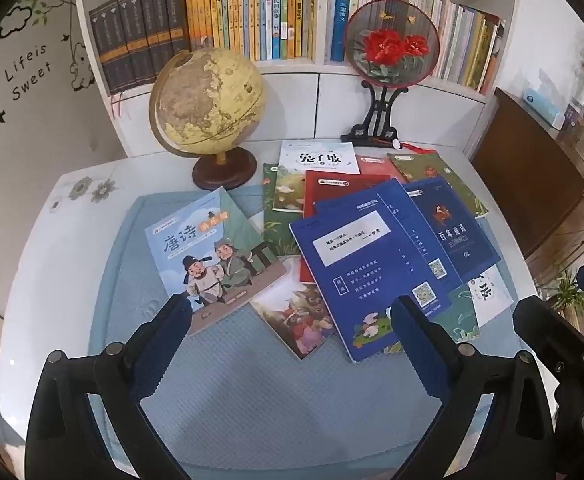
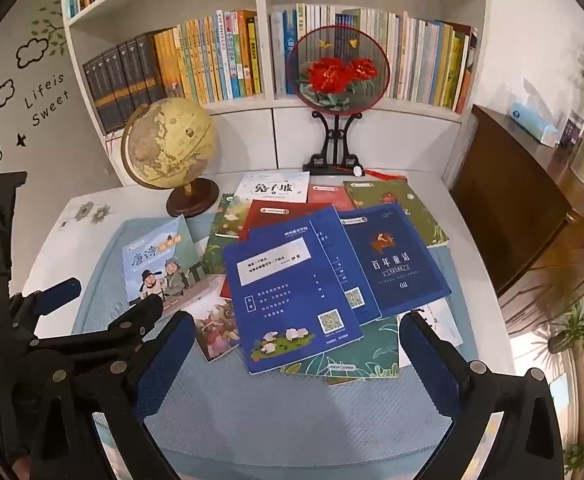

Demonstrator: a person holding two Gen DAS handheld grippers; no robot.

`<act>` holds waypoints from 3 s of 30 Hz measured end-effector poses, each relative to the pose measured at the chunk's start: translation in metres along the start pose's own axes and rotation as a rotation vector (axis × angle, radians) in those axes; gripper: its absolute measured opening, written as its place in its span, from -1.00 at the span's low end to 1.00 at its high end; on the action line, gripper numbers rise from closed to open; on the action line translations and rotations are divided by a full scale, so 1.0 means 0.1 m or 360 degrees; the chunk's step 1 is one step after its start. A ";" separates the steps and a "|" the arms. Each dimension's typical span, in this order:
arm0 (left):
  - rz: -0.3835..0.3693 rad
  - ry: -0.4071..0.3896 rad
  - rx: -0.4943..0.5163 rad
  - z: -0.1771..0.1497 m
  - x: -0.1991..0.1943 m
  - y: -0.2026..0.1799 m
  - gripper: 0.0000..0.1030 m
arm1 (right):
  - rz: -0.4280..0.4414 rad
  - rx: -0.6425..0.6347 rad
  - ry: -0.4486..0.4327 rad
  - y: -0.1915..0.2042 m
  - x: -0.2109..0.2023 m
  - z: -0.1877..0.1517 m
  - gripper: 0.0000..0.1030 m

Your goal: Organize books

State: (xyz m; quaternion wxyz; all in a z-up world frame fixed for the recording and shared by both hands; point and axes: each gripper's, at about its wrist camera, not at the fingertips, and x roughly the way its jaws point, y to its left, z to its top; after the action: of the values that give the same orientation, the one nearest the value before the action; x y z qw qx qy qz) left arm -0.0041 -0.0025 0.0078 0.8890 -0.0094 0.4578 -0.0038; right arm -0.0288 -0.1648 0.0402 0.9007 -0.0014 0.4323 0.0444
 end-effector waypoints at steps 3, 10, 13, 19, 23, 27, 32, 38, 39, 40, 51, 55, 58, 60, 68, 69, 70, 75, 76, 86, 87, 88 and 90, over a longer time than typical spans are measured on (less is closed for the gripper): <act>0.0009 0.0003 -0.0002 0.00 0.01 -0.01 0.93 | -0.0003 -0.0007 -0.0015 0.02 -0.02 0.01 0.98; 0.0009 -0.0013 -0.0013 -0.01 0.01 0.03 0.94 | 0.0023 -0.0014 -0.0029 0.04 -0.03 -0.01 0.96; 0.0012 -0.0017 -0.0014 -0.02 0.00 0.03 0.94 | 0.0033 -0.0004 -0.0021 0.04 -0.03 -0.02 0.95; 0.0030 -0.0034 -0.0005 -0.01 -0.04 0.01 0.94 | 0.0020 0.0002 -0.0026 0.03 -0.03 -0.03 0.95; 0.0052 -0.0055 0.0002 -0.02 -0.06 -0.02 0.94 | 0.0012 0.0022 -0.0023 0.00 -0.03 -0.05 0.95; 0.0077 -0.0085 0.0019 -0.01 -0.09 -0.05 0.94 | 0.0015 0.0048 -0.0008 -0.03 -0.02 -0.06 0.95; 0.0060 -0.0082 0.0014 -0.02 -0.08 -0.06 0.94 | 0.0014 0.0063 -0.0005 -0.05 -0.02 -0.05 0.95; 0.0015 -0.0083 0.0003 -0.01 -0.07 -0.06 0.93 | 0.0027 0.0071 -0.0010 -0.05 -0.02 -0.04 0.95; 0.0007 -0.0081 -0.0005 -0.01 -0.06 -0.05 0.93 | 0.0026 0.0070 -0.0011 -0.05 -0.02 -0.04 0.95; 0.0007 -0.0081 -0.0006 -0.02 -0.06 -0.04 0.93 | 0.0027 0.0068 -0.0009 -0.05 -0.01 -0.04 0.95; 0.0025 -0.0057 0.0003 -0.01 0.00 -0.01 0.93 | 0.0023 0.0060 0.0011 -0.04 0.03 -0.03 0.95; 0.0025 -0.0048 0.0003 0.00 0.03 -0.01 0.93 | 0.0032 0.0051 0.0007 -0.01 0.05 -0.02 0.95; 0.0019 -0.0036 0.0000 0.00 0.06 -0.01 0.93 | 0.0034 0.0053 0.0012 0.00 0.08 -0.02 0.95; 0.0024 -0.0030 0.0005 0.00 0.08 -0.01 0.93 | 0.0035 0.0060 0.0009 0.00 0.08 -0.02 0.95; 0.0035 -0.0006 0.0002 0.02 0.15 -0.01 0.93 | 0.0019 0.0047 0.0034 0.02 0.17 0.01 0.95; 0.0032 -0.0003 -0.0002 0.03 0.16 0.00 0.93 | 0.0021 0.0042 0.0036 0.02 0.18 0.01 0.95; 0.0033 -0.0001 -0.0004 0.04 0.17 0.00 0.93 | 0.0016 0.0034 0.0035 0.04 0.19 0.02 0.95; 0.0032 0.0023 -0.0016 0.08 0.26 0.06 0.93 | 0.0015 -0.0012 0.0018 0.07 0.24 0.06 0.95; 0.0042 0.0025 -0.0026 0.10 0.28 0.10 0.93 | 0.0018 -0.0058 -0.0001 0.10 0.25 0.09 0.95; 0.0072 0.0203 -0.0240 0.09 0.93 1.01 0.79 | 0.0324 -0.0469 0.0055 0.53 0.88 0.28 0.95; 0.0077 0.0216 -0.0253 0.06 0.98 1.05 0.77 | 0.0342 -0.0480 0.0103 0.58 1.02 0.29 0.95; 0.0094 0.0246 -0.0282 0.01 1.10 1.15 0.77 | 0.0377 -0.0494 0.0148 0.64 1.18 0.30 0.95; 0.0134 0.0292 -0.0326 -0.07 1.32 1.32 0.77 | 0.0499 -0.0525 0.0236 0.78 1.57 0.32 0.94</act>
State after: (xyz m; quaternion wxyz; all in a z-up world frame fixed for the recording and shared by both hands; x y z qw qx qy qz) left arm 0.0665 0.1273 -0.1059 0.8371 -0.0806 0.5352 0.0793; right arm 0.0872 -0.0731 -0.0592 0.8361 -0.0847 0.4790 0.2535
